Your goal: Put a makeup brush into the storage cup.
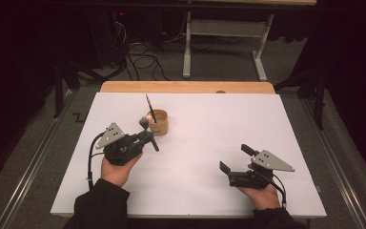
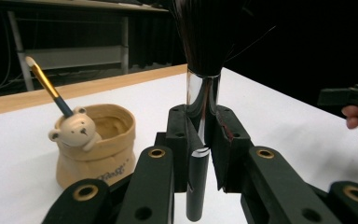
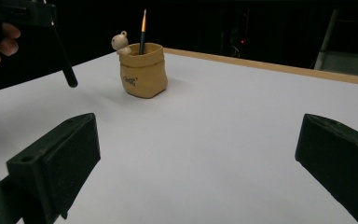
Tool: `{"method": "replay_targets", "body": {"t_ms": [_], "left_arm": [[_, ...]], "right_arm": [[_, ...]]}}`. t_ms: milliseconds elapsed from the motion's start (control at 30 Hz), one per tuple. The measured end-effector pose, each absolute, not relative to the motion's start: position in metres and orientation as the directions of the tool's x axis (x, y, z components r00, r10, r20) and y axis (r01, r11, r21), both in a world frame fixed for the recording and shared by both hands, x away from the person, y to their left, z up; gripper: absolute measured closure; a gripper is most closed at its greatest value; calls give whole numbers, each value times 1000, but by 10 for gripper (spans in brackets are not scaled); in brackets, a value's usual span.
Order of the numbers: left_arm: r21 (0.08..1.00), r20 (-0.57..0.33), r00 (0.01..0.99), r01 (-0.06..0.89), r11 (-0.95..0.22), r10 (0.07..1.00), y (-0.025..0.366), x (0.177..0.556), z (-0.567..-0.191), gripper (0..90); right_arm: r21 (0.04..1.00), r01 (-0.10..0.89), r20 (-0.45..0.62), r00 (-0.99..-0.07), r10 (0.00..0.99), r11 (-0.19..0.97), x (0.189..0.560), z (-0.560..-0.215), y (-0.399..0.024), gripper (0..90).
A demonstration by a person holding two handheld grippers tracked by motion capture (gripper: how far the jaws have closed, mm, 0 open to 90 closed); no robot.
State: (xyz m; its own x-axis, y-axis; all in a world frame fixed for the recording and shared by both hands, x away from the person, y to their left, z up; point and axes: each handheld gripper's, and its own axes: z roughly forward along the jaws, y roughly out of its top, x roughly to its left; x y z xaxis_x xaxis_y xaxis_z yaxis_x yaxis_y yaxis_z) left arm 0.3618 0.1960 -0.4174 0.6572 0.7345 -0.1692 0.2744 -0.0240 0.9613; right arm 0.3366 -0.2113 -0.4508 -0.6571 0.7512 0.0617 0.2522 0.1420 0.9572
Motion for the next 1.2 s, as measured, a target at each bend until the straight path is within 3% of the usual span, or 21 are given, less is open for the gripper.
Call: {"method": "replay_targets", "body": {"t_ms": [500, 1200], "left_arm": [[965, -153, 612, 263, -18, 776, 189, 393, -394, 785], [953, -170, 550, 302, -4, 818, 188, 439, -393, 785]], "right_arm": [[958, 244, 55, -670, 741, 150, 336, -451, -208, 2], [957, 247, 55, -674, 736, 154, 337, -452, -205, 3]]}}
